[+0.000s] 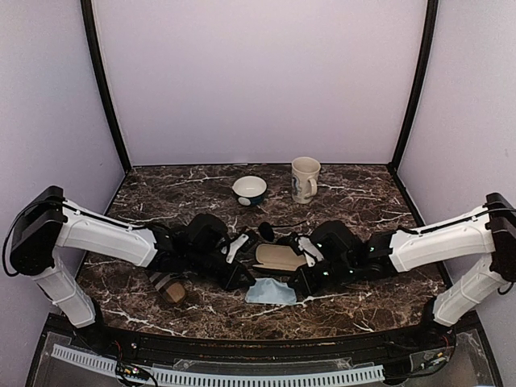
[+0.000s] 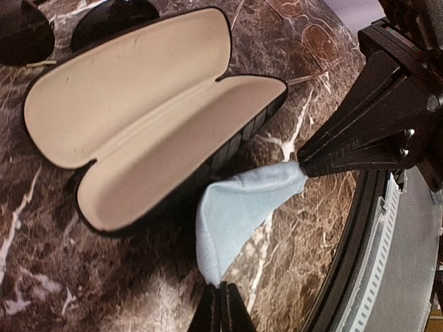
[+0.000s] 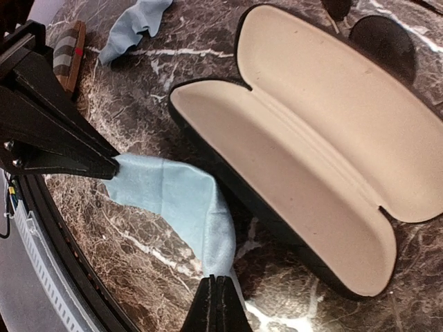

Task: Organize the sunglasses
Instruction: Fold the folded cleaning cloth into the sunglasses case.

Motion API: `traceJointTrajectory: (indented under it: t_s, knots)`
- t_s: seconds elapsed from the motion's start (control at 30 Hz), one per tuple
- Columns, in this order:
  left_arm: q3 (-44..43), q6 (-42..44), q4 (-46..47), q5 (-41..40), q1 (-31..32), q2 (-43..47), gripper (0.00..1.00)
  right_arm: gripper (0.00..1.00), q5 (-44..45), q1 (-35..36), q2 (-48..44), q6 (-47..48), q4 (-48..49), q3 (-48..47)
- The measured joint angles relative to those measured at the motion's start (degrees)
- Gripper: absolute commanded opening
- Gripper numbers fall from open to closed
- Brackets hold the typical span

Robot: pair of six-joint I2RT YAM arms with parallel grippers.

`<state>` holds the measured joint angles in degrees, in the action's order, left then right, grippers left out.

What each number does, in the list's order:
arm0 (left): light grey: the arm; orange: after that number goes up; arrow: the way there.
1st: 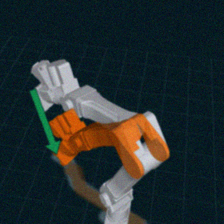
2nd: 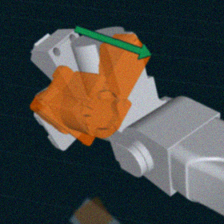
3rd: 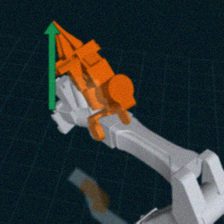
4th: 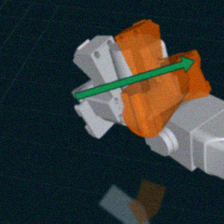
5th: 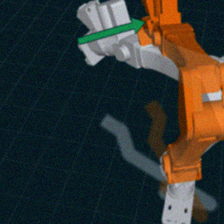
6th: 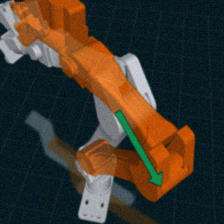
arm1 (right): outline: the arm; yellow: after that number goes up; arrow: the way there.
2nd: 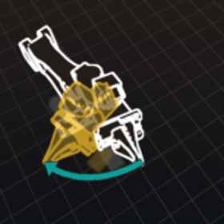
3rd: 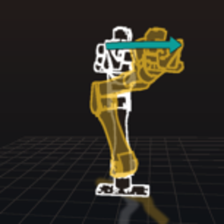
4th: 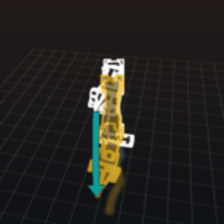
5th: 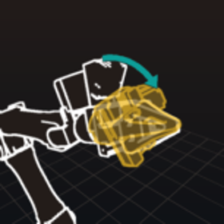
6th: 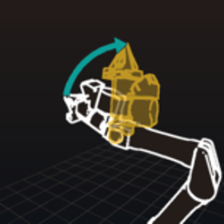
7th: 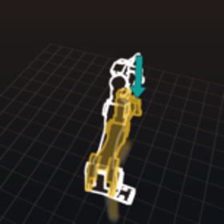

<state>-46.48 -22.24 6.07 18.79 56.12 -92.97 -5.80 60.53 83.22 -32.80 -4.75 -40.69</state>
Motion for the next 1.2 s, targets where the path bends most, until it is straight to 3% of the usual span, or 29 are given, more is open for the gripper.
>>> traceJointTrajectory:
  t_s: [0.47,1.2]
  knots:
    - [-12.37,5.44,-3.19,0.22,-2.29,-6.4,0.0,0.0,3.1,-7.19,-6.67,5.07,-6.21,-0.04]
    - [-15.43,5.46,-6.25,-1.44,-3.5,-8.63,0.0,0.0,3.1,-10.73,-3.39,7.61,-8.15,-3.72]
